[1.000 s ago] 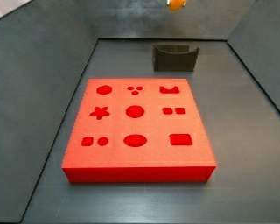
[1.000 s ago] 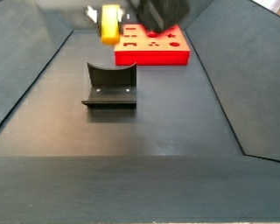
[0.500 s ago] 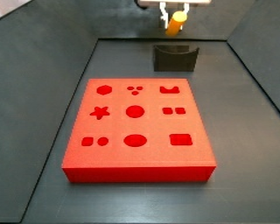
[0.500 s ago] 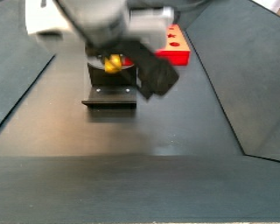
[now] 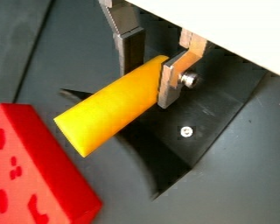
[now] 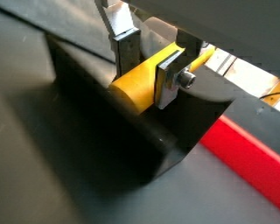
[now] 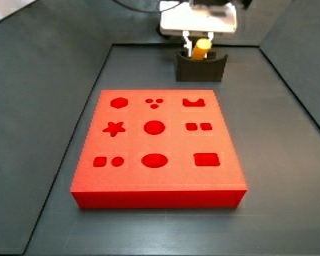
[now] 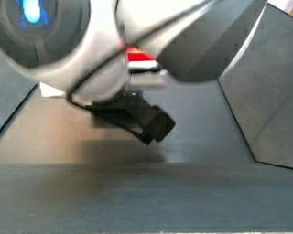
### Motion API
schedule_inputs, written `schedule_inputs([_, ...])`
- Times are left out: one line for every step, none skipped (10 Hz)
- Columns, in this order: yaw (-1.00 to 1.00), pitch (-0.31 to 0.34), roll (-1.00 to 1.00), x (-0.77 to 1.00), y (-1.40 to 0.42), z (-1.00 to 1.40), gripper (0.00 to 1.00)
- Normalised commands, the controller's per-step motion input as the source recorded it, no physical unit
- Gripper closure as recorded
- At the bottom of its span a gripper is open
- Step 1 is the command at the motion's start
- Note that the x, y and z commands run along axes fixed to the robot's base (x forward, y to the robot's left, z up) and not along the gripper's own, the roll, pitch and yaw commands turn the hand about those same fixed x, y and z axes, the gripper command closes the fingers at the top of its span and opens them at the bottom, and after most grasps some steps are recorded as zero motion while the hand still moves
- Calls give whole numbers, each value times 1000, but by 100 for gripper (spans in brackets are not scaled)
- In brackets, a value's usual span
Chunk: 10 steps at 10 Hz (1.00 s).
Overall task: Pick up the oval object. Move up. Place the oval object on the fixture. Regrasp the oval object. Move to above the board. Insert the oval object.
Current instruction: Place the oval object on the fixture, then regrasp the oval object.
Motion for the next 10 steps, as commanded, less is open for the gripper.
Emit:
schedule_inputs([-118,19,-174,136,94,-710,100])
schedule_inputs([-110,13,-140,107,85,-518,100])
schedule_inputs([-101,5,-121,89,73,-520,100])
schedule_inputs([0,0,0,0,0,0,0])
schedule_inputs([22,25,-13,0,0,1000,0])
schedule_inputs([30,30,-4,-9,3,1000,0])
schedule_inputs([27,38,16,-23,3,1000,0])
schedule_inputs([23,45,35,-28,-5,1000,0])
schedule_inputs([15,54,47,-37,-3,1000,0])
schedule_inputs([7,65,49,-41,-1,929,0])
